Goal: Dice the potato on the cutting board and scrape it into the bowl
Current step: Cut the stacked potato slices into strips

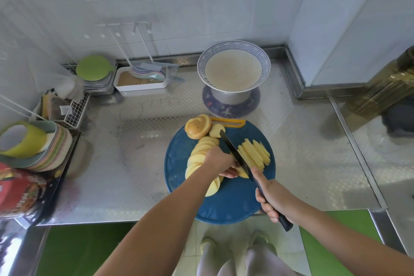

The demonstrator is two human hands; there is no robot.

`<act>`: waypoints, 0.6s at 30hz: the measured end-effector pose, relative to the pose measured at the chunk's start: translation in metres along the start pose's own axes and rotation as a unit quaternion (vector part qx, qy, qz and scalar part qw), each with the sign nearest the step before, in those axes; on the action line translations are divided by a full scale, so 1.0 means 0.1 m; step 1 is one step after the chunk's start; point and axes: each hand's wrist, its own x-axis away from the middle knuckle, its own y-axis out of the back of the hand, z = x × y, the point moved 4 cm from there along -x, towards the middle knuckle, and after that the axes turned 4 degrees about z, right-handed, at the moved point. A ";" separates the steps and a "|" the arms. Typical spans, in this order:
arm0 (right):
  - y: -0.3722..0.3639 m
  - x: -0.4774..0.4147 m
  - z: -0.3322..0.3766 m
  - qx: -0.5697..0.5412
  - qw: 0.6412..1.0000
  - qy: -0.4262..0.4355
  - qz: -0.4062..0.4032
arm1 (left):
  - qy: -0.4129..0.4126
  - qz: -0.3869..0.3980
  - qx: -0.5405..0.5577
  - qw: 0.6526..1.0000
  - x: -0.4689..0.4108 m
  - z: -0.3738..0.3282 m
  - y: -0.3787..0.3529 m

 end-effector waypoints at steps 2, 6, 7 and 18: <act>0.00 0.03 -0.06 -0.008 1.000 -0.001 0.002 | 0.003 0.001 -0.001 1.000 0.01 0.00 0.00; 0.00 0.05 -0.14 -0.014 1.000 -0.007 0.000 | 0.004 -0.004 0.000 1.000 0.01 0.01 -0.01; 0.00 0.04 -0.14 -0.013 1.000 -0.009 -0.002 | 0.002 -0.006 0.000 1.000 0.00 0.00 -0.01; 0.00 0.04 -0.09 -0.004 1.000 -0.027 0.006 | -0.001 -0.005 -0.006 1.000 -0.04 -0.02 -0.01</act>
